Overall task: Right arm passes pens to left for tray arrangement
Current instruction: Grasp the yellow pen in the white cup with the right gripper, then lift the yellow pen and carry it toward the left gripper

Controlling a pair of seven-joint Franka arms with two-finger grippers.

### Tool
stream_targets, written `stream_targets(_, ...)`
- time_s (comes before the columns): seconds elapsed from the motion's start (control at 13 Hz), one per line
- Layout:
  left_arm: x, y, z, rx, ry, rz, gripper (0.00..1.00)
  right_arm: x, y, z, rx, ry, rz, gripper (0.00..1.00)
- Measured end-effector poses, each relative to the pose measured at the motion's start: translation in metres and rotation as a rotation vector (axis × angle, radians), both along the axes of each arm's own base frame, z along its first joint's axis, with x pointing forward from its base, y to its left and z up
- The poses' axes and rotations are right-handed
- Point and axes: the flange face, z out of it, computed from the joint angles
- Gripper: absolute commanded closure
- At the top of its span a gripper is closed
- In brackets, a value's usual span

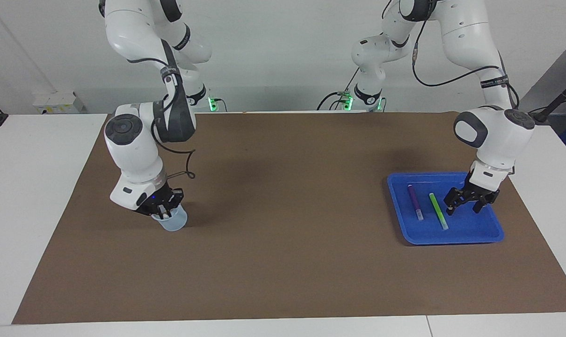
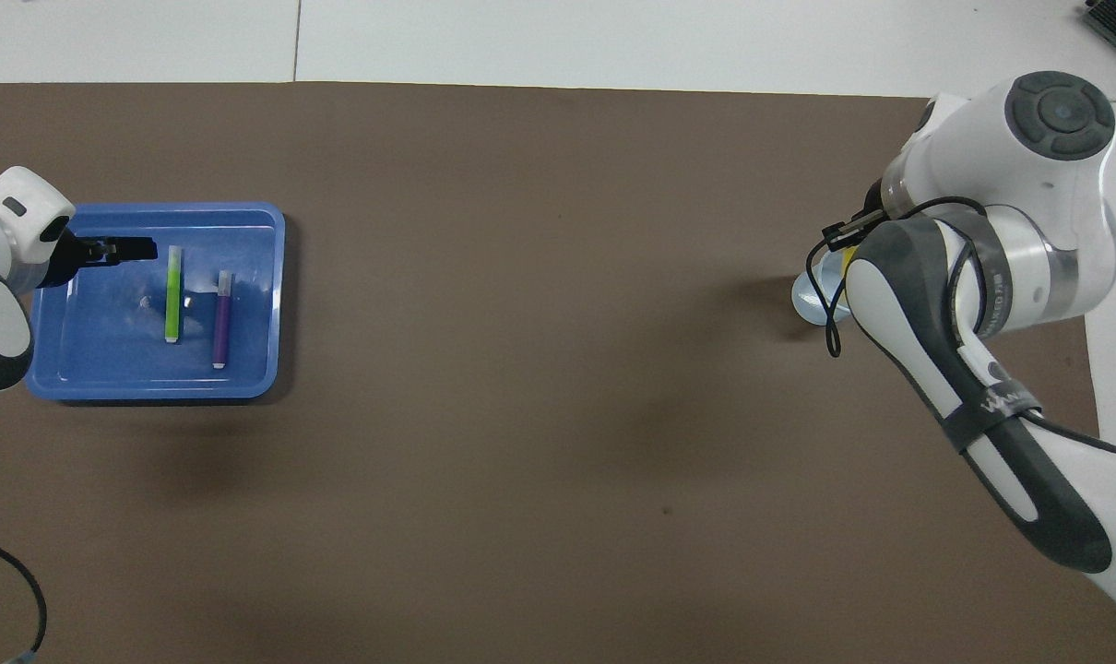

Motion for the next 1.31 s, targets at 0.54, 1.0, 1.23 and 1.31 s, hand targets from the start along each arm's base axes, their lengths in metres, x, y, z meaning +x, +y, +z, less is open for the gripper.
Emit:
stream_targets(0.54, 0.006, 0.01, 0.014, 0.009, -0.027, 0.012, 0.0, -0.025, 0.041, 0.113, -0.003, -0.158, 0.048, 1.0)
stream_targets(1.0, -0.01, 0.063, 0.054, 0.022, -0.018, 0.074, 0.0, -0.053, 0.148, 0.133, 0.137, -0.225, -0.233, 1.0)
stream_targets(1.23, -0.026, 0.053, 0.105, 0.015, 0.0, 0.046, 0.0, -0.054, 0.184, 0.132, 0.283, -0.266, -0.406, 1.0)
stream_targets(1.31, -0.03, 0.044, 0.117, 0.011, 0.011, 0.032, 0.0, -0.054, 0.197, 0.126, 0.323, -0.272, -0.455, 1.0)
